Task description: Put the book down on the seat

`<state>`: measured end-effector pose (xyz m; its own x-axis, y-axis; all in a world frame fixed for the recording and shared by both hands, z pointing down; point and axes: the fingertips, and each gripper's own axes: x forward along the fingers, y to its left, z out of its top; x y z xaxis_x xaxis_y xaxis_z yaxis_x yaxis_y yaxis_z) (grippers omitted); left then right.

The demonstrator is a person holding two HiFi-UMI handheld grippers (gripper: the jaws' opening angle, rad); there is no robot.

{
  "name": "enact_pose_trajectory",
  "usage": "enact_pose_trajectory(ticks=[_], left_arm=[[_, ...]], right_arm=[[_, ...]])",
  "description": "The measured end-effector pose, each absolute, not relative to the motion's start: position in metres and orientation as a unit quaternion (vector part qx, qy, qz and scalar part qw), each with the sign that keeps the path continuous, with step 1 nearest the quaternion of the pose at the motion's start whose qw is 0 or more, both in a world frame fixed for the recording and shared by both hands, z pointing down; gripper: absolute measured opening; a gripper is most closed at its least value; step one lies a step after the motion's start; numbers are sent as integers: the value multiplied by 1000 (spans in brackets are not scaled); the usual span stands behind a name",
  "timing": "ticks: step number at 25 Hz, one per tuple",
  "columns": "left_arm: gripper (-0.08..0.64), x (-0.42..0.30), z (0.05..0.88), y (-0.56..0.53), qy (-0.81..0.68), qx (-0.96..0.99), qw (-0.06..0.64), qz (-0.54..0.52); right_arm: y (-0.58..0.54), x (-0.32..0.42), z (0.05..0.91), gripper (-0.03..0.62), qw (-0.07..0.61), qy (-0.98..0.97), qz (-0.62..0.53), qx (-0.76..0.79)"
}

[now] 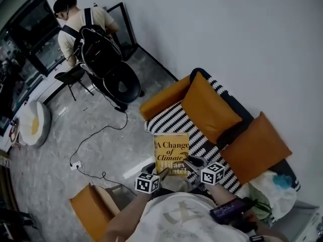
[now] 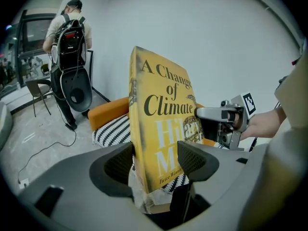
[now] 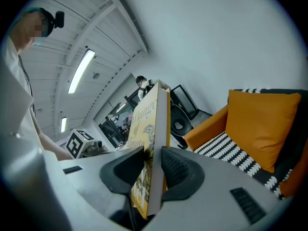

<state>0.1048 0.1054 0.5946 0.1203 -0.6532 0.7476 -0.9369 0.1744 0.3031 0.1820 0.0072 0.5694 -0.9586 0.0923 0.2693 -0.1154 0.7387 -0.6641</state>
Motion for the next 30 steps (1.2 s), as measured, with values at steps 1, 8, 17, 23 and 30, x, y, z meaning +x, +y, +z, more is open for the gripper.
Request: enact_pose_trajectory(ticks=[1,8,17,23,30], left_arm=[[301,103,595,100,-639,623,418,170],[301,85,606,75,-610,648,421,176],[299,40,620,36,-555,689,424,194],[299,-16,617,24,-533,712,413,197],[293,-70,611,28,-510,733,405,198]], right_arm=[[2,181,570,123,143,-921,361,11],[-17,169,578,123,142,-918,366,50],[-44,135,592,123,136,-904,388,116],[-49,83,587,123,125,-905,378,146],[-41,32,578,123,121,-904,371,173]])
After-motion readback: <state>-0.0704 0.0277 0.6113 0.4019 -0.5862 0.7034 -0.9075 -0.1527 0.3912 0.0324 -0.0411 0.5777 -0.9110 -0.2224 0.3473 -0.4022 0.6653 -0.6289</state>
